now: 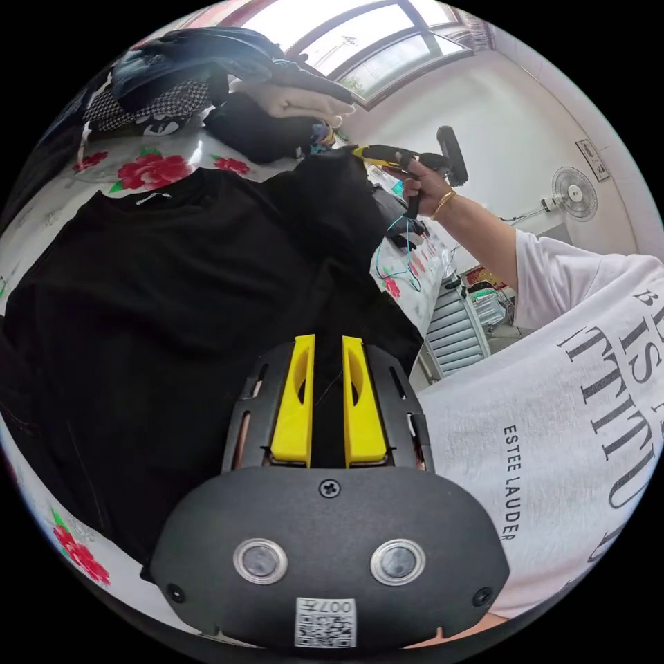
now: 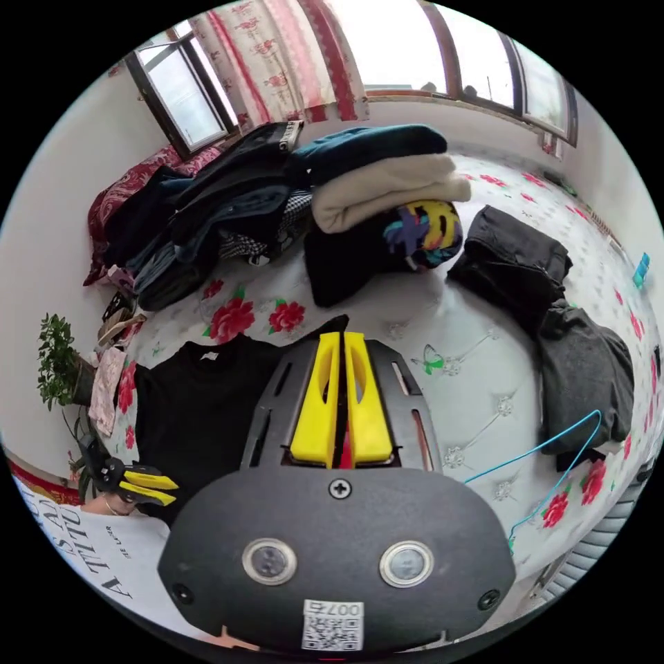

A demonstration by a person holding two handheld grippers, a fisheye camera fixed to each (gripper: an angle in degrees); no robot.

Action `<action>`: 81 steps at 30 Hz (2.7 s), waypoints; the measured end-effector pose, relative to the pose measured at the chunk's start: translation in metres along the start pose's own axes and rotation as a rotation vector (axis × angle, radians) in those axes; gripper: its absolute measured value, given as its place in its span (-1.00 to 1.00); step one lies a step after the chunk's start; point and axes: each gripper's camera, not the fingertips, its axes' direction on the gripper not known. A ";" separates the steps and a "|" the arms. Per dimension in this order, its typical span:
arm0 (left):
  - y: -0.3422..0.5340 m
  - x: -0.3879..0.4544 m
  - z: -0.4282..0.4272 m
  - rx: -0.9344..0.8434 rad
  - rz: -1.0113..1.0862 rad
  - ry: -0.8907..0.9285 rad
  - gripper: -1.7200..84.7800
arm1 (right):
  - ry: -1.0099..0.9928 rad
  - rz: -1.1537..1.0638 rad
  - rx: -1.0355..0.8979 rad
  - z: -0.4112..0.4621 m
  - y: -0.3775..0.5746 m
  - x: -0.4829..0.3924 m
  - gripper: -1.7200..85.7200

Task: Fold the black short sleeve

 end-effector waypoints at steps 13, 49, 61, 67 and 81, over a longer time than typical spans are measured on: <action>0.090 -0.045 -0.119 0.279 -0.454 -0.478 -0.78 | -0.475 0.836 -0.028 0.010 0.202 0.128 -0.81; 0.145 -0.130 -0.185 0.571 -0.939 -0.289 -0.98 | -0.210 -0.834 -0.219 -0.012 0.070 -0.221 -0.96; 0.220 -0.112 -0.215 0.892 -0.967 -0.039 -0.92 | -0.225 -0.641 -0.311 -0.024 0.065 -0.217 -0.82; 0.225 -0.064 -0.233 0.619 -0.819 -0.137 -0.79 | -0.157 -0.247 -0.438 -0.069 0.103 -0.082 -0.76; 0.177 -0.027 -0.201 0.355 -0.810 -0.244 -0.95 | -0.316 -0.267 -0.347 -0.082 0.122 -0.064 -0.90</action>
